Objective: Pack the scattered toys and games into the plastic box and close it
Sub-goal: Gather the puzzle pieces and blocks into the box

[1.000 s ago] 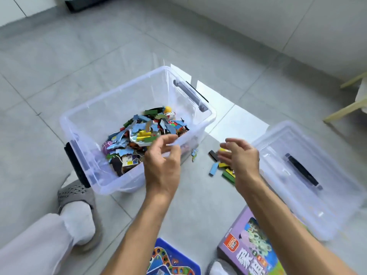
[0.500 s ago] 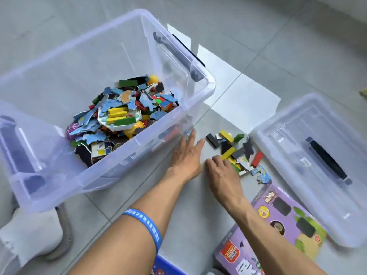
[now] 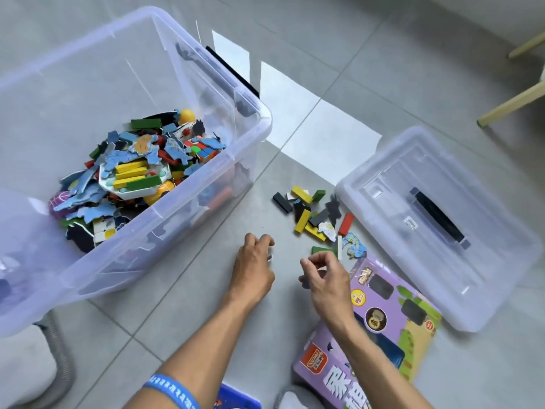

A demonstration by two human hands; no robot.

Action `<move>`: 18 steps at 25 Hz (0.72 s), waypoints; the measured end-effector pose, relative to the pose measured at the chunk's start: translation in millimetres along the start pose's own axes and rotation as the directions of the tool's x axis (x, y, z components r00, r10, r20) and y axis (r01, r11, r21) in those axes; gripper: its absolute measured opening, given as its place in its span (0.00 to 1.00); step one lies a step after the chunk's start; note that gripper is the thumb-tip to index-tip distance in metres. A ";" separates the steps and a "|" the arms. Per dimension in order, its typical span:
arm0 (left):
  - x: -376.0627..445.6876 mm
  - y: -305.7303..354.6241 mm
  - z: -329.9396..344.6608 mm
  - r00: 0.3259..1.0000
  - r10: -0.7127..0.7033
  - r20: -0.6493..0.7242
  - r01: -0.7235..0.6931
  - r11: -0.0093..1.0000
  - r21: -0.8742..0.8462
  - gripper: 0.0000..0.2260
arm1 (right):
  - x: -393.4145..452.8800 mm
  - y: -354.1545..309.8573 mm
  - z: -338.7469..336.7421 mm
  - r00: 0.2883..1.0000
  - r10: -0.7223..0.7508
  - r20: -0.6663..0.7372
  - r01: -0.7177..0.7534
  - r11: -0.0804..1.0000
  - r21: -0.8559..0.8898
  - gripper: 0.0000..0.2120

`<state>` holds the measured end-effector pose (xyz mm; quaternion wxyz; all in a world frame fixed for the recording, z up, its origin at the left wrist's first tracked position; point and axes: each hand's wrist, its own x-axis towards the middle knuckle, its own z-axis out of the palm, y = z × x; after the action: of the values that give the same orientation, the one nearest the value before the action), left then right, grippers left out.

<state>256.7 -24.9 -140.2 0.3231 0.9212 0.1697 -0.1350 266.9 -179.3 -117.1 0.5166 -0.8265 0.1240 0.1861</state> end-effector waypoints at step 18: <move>61.7 96.9 11.4 1.000 -0.011 0.013 0.008 0.972 0.235 0.14 | 33.6 16.5 -17.8 0.989 -0.144 0.022 0.090 0.486 -0.869 0.17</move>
<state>349.7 -89.3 -117.7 0.2124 0.9512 0.1546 -0.1622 293.8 -202.9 -138.0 0.0391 -0.9850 -0.0288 0.1655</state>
